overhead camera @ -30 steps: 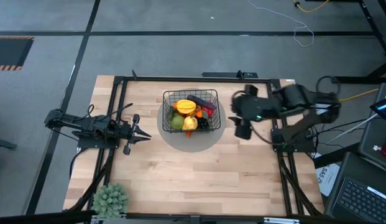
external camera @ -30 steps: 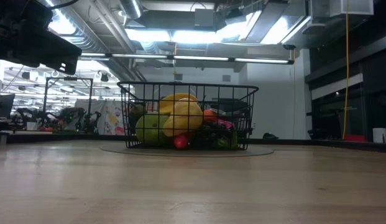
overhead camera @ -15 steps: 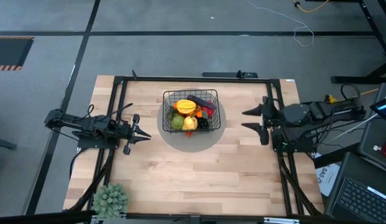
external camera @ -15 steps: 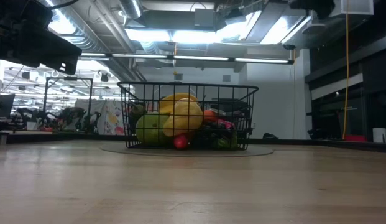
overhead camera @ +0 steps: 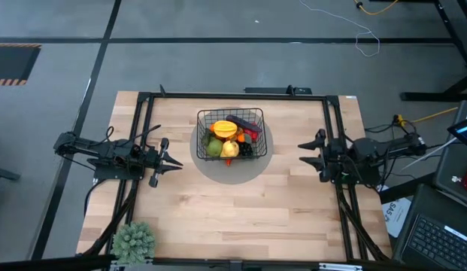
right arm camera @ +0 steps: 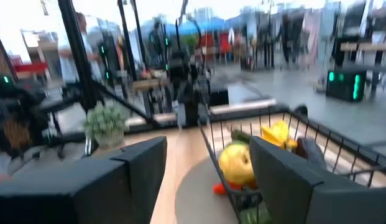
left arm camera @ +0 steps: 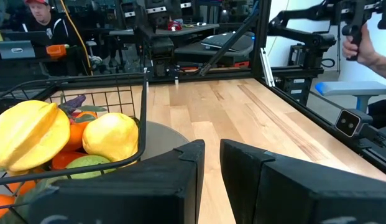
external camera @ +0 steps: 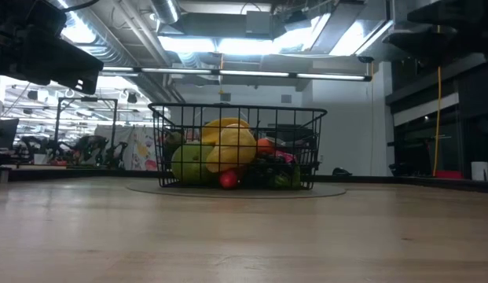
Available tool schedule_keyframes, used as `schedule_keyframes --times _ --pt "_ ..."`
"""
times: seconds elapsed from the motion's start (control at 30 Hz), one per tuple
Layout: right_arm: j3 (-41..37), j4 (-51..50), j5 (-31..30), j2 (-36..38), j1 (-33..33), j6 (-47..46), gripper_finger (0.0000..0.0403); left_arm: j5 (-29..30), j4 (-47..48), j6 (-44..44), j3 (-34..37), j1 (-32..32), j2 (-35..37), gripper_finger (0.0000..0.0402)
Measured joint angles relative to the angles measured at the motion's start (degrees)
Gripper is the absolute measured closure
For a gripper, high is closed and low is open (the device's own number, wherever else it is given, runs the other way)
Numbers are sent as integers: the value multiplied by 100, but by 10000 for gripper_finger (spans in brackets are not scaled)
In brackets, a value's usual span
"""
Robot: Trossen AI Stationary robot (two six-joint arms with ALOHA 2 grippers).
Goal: Build produce basket
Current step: Return to Home Position
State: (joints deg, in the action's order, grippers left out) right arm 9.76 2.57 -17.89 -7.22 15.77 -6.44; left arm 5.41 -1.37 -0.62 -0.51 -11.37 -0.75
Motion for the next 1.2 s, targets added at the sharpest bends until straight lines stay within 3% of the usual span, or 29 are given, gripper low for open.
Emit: schedule_keyframes --times 0.17,0.4,0.87,1.2 --pt "-567 362 2 720 0 220 177 0 0 0 1 -1 0 360" --pt "-926 517 0 716 -11 425 177 1 -1 0 -1 0 1 360" --pt "-938 295 -37 706 -34 992 177 2 0 0 1 -1 1 360" --pt "-938 209 552 703 -575 1125 177 2 0 0 1 -1 2 360"
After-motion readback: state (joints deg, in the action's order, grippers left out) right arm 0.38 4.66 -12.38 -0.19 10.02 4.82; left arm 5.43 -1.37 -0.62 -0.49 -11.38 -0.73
